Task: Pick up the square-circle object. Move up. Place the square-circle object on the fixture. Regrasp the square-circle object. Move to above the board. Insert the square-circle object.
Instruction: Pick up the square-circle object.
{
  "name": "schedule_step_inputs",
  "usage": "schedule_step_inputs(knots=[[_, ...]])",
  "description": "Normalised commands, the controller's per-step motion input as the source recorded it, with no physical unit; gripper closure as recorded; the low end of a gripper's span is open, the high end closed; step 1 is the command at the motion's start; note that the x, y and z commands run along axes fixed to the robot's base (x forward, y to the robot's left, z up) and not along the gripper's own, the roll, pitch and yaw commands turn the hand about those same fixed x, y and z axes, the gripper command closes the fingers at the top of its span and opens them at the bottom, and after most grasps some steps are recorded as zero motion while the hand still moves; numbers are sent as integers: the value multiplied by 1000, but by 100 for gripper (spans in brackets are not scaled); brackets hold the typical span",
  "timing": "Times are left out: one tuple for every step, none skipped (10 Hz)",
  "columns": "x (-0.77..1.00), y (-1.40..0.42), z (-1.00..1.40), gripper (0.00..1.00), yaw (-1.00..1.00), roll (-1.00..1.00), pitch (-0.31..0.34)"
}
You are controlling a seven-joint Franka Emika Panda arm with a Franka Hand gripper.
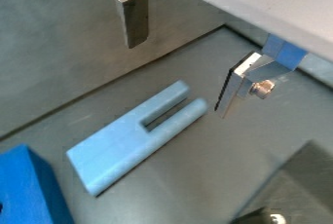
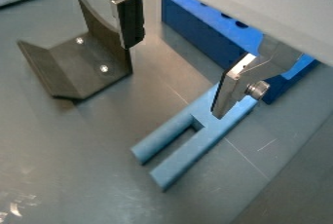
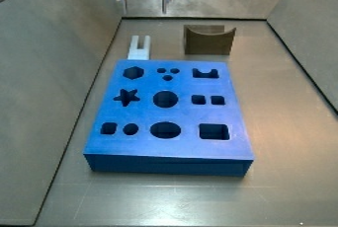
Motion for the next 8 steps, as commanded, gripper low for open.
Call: schedule_step_inputs(knots=[[-277,-329,-1000,0,60,63,-36],[0,-209,-1000,0,-94,1,-49],[0,-203,-1000,0,-129,0,-34],[0,-194,-1000,0,-86,0,-67],[0,-83,-986,0,-60,-9,-150],[0,0,-971,0,-69,-39,-124],[-111,0,-940,0,-60,-81,-106],[-209,0,-863,0,-51,-110,-137]])
